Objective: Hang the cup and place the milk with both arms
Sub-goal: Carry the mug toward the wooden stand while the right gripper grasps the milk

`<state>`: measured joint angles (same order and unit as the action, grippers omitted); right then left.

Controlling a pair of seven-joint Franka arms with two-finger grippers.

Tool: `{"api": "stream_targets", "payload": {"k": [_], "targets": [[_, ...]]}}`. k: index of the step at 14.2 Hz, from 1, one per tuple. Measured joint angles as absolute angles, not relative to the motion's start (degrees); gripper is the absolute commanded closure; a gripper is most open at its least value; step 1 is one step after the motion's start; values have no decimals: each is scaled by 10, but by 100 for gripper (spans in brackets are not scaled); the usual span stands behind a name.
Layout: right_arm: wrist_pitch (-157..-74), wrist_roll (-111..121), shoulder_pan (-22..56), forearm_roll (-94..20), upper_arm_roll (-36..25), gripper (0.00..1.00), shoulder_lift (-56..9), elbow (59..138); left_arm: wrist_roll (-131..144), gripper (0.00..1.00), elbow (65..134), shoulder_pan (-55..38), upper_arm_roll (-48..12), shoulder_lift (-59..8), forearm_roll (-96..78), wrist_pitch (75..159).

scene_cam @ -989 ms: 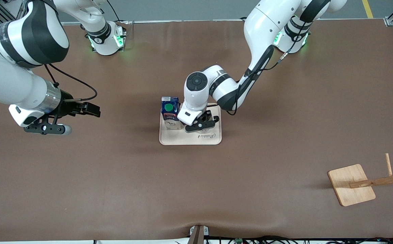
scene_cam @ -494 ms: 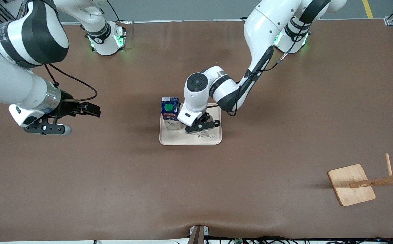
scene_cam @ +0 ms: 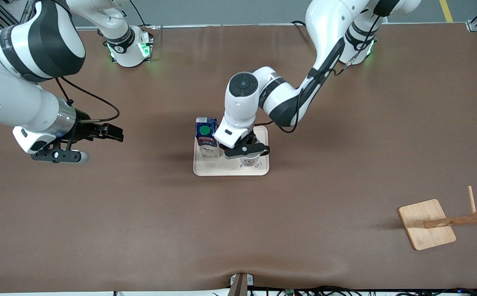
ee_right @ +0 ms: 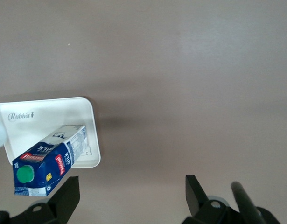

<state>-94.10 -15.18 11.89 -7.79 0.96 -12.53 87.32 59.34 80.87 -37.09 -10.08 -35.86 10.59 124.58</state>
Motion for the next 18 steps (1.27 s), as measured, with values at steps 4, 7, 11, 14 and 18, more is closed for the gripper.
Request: {"api": "stream_targets", "payload": {"k": [4,7,11,14,18], "targets": [[-985,-154,174,-78,11,0,-131,873,461,100,811,-324,-98,-300,106,1155],[-1029,-198,222,-78,11,0,-161,875,379,100,817,-277,-97,-278,109,1118],[-1051,-208,257,-78,11,0,-215,875,278,100,864,-194,-97,-225,112,1101],[-1052,-210,285,-78,11,0,-238,874,160,100,892,-146,-97,-186,112,1096],[-1052,-213,303,-81,11,0,-249,873,-28,100,903,-113,-97,-169,144,1087]]}}
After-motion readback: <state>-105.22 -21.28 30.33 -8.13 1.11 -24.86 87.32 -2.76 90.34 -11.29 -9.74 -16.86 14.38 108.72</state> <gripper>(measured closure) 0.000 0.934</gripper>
